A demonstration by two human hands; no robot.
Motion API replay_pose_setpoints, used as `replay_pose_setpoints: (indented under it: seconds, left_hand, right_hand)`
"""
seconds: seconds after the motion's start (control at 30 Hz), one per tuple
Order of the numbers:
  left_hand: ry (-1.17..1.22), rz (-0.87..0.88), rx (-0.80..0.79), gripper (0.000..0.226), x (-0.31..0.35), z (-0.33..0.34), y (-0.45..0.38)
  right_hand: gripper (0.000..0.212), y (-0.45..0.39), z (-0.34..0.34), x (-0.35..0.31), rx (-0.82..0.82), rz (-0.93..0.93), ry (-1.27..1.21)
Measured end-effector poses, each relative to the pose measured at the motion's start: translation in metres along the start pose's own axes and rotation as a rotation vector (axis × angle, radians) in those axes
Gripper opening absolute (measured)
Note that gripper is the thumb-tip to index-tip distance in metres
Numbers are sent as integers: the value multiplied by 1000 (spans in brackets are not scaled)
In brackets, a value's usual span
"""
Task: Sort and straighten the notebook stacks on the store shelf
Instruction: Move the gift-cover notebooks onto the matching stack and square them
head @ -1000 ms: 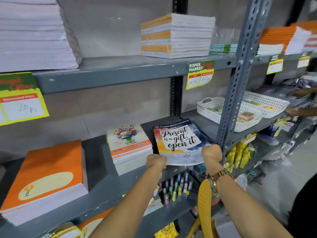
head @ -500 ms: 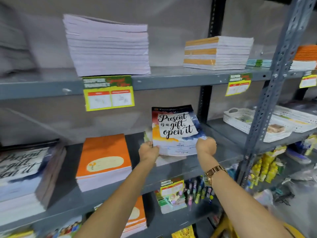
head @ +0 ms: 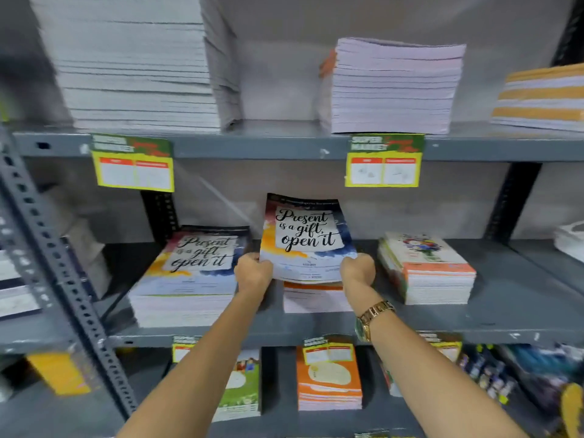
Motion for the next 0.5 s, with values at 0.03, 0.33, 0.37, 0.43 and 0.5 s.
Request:
replay_pose_setpoints:
  seconds: [0.03,0.33,0.37,0.43,0.5]
  left_hand:
    - [-5,-14,28,17,-5,-15,-8]
    - [-45,-77,224,18,-40,-110,-66]
    - [-38,-81,231,19,-44,-118,-71]
    - [-40,-88,262,16,-51,-135,-83]
    - [-66,-83,289,19,-58,-148,-97]
  right_hand:
    - [32,11,15,-3,-38,1,12]
    - [33,81,119,-24,-252,0,-37]
    - [32,87,129,-27,-274,-5,-43]
    - [31,98,149,-30,-307,-19,-33]
    - [31,107,164,-32,-329,-25,-13]
Point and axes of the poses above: each hand's wrist, its own y-axis away from the middle knuckle, its own z-axis out of the palm, x = y × z, the point moved 4 cm from there along -y, towards the middle knuckle, and after that the axes turned 8 degrees about x, right-handed, at the moved point
